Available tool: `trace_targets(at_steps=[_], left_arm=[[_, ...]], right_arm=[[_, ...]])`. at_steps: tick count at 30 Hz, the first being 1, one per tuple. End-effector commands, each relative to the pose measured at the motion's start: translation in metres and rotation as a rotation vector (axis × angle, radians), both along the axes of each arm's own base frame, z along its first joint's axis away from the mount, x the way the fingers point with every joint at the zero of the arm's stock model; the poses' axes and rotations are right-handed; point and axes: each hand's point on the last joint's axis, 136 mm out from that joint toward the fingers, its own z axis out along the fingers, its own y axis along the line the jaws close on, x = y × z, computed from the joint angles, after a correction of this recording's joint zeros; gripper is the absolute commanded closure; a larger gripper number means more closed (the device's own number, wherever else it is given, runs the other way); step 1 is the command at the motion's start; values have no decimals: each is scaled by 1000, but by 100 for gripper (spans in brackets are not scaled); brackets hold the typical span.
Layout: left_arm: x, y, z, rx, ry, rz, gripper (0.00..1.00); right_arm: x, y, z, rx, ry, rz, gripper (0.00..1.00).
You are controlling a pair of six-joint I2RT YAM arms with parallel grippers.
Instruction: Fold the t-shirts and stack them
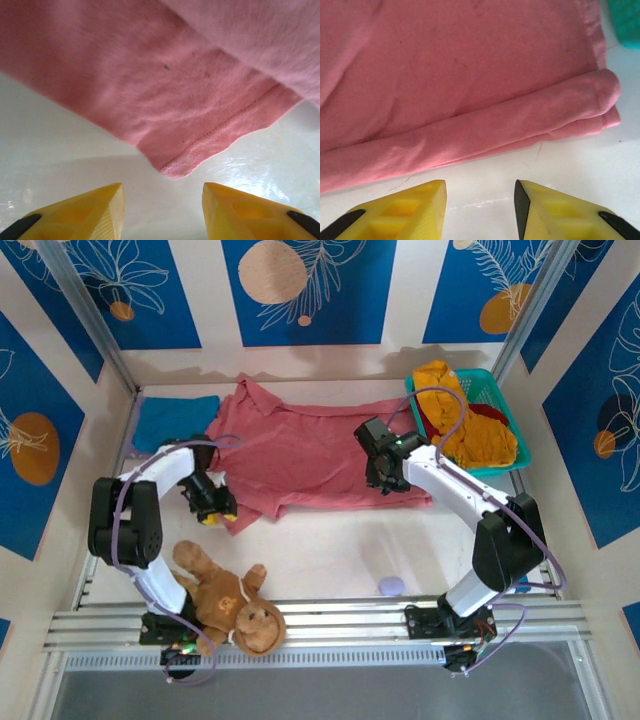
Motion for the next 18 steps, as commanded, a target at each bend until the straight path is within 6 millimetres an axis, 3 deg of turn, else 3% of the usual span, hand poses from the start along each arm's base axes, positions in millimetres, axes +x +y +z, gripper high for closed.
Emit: trace_targets(at_steps=[1,5,14,18], left_arm=[[-2,-3,-10,33,-7,13,57],[-6,-4,-25,37,13,16,66],[-14,-14,-42,46,37,-10,75],[-13,-10,-38,69,18,-18,96]], right_arm=[[3,14,1,43,9,8,58],[2,13,0,44,9,12,59],[1,9,-2,45,17,9,60],[0,9,-1,48,18,12,61]])
